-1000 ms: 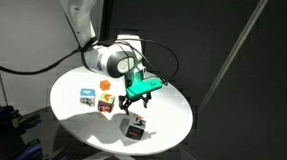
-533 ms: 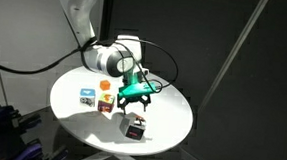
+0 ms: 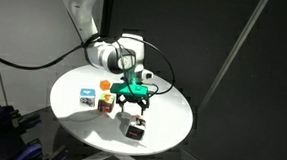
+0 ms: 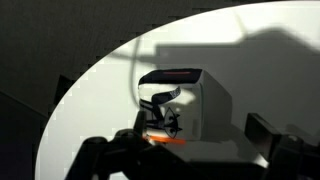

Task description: Rotate the A cube on the table

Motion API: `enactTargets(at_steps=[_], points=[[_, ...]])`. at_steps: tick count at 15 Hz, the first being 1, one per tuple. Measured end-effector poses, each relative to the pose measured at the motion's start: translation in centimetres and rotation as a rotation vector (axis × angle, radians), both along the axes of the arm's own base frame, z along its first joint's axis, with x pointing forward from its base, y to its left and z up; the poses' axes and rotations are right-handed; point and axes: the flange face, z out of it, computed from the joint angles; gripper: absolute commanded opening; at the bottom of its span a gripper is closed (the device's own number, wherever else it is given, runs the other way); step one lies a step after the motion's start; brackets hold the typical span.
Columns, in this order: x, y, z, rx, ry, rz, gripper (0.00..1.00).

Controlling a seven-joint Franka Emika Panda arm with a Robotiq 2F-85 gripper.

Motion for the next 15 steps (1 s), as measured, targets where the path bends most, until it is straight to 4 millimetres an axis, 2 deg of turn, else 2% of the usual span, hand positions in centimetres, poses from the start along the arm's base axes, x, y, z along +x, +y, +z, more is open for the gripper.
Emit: enactTargets(at_steps=[3,15], points=[[0.6,-0.1,0.5,0.014,-0.018,-0.066,1.00],[1.5,-0.7,1.0,0.080,-0.001,-0.118,1.00]])
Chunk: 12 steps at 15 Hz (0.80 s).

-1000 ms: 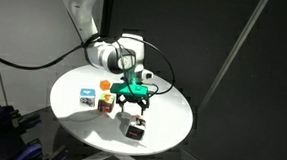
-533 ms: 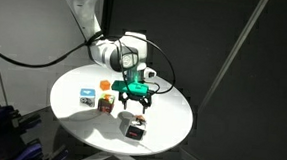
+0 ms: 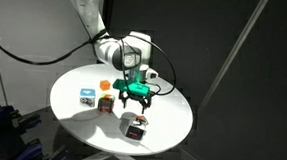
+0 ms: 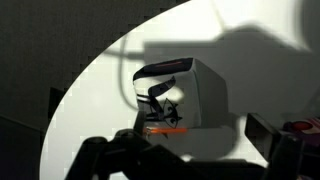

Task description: Rotate the A cube on the table

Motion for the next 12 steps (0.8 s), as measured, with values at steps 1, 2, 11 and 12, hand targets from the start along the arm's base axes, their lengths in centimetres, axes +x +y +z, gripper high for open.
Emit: enactTargets(at_steps=[1,2,11,12], points=[[0.1,-0.2,0.1,-0.001,-0.002,-0.001,1.00],[0.3,-0.4,0.1,-0.002,-0.004,-0.003,1.00],[1.2,-1.6,-1.6,0.000,0.008,0.015,1.00],[1.2,-1.7,-1.9,0.002,0.012,0.022,1.00]])
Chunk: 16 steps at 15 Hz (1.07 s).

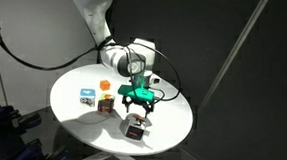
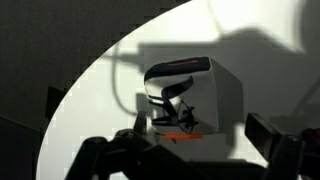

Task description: Rotate the A cube on the table

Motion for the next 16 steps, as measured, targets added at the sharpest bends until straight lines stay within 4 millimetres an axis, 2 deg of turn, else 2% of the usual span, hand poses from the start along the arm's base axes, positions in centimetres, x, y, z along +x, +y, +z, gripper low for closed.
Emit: enactTargets(at_steps=[16], points=[[0.4,-1.1,-2.6,0.010,0.028,0.026,1.00]])
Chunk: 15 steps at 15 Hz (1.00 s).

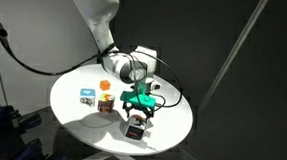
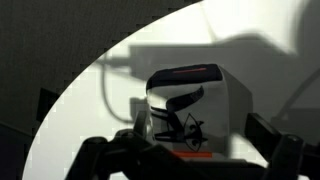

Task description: Rotate the A cube on the table

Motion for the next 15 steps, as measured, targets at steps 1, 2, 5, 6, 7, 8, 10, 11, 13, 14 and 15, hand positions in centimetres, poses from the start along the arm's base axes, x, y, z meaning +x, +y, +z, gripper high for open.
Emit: enactTargets(at_steps=[1,2,5,6,7,8,10,11,13,14,15], points=[[0.0,0.0,-0.1,0.000,0.001,0.000,1.00],[0.0,-0.1,-0.2,0.000,0.002,-0.001,1.00],[0.1,-0.2,-0.5,0.001,0.004,-0.002,1.00],[0.1,-0.3,-0.5,0.000,0.004,-0.003,1.00],[0.2,-0.3,-0.6,0.000,0.004,-0.003,1.00],[0.2,-0.3,-0.6,0.000,0.004,-0.003,1.00],[0.2,-0.4,-0.8,0.001,0.006,-0.003,1.00],[0.2,-0.4,-0.9,0.001,0.007,-0.003,1.00],[0.2,-0.4,-1.1,0.002,0.010,-0.003,1.00],[0.1,-0.4,-1.2,0.002,0.011,-0.003,1.00],[0.1,-0.4,-1.3,0.003,0.012,-0.004,1.00]])
